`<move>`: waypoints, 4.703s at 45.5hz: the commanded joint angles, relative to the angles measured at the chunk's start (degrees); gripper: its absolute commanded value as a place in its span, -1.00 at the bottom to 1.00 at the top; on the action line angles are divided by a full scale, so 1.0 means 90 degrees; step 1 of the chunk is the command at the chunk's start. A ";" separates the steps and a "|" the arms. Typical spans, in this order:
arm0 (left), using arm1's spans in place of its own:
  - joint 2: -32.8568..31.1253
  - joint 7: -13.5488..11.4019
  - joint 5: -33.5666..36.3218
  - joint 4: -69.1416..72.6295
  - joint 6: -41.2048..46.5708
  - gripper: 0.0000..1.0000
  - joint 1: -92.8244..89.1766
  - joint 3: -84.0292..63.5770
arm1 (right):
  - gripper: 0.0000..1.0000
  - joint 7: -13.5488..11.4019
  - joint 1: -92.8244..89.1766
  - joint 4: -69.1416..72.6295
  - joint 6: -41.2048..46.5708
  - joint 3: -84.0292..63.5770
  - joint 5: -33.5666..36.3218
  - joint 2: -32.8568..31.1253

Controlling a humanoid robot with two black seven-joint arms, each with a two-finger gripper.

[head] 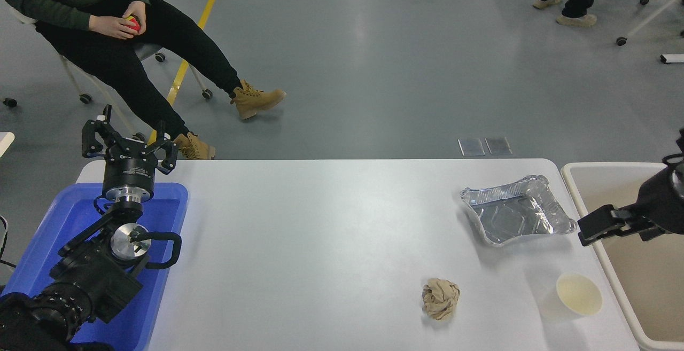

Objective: Pick up paper cup place in dustbin

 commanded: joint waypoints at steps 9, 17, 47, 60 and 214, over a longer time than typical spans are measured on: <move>-0.0001 0.0000 0.0001 0.0000 0.0000 0.98 -0.0002 0.0000 | 1.00 0.0003 -0.1780 -0.0443 -0.1743 0.0108 -0.0467 -0.0075; -0.0001 0.0000 0.0001 0.0000 0.0000 0.98 -0.0002 0.0000 | 1.00 0.0003 -0.2454 -0.0678 -0.2213 0.0274 -0.0428 0.0120; -0.0001 0.0000 0.0001 0.0000 0.0000 0.98 -0.0002 0.0000 | 0.85 0.0003 -0.3440 -0.1146 -0.2799 0.0743 -0.0136 0.0403; -0.0001 0.0000 0.0001 0.0000 0.0000 0.98 -0.0002 0.0000 | 0.06 0.0071 -0.3763 -0.1244 -0.3004 0.0743 0.0031 0.0628; -0.0001 0.0000 0.0001 0.0000 0.0000 0.98 -0.0002 0.0010 | -1.00 -0.0827 -0.8899 -0.9672 -0.3268 0.9375 0.4269 0.2112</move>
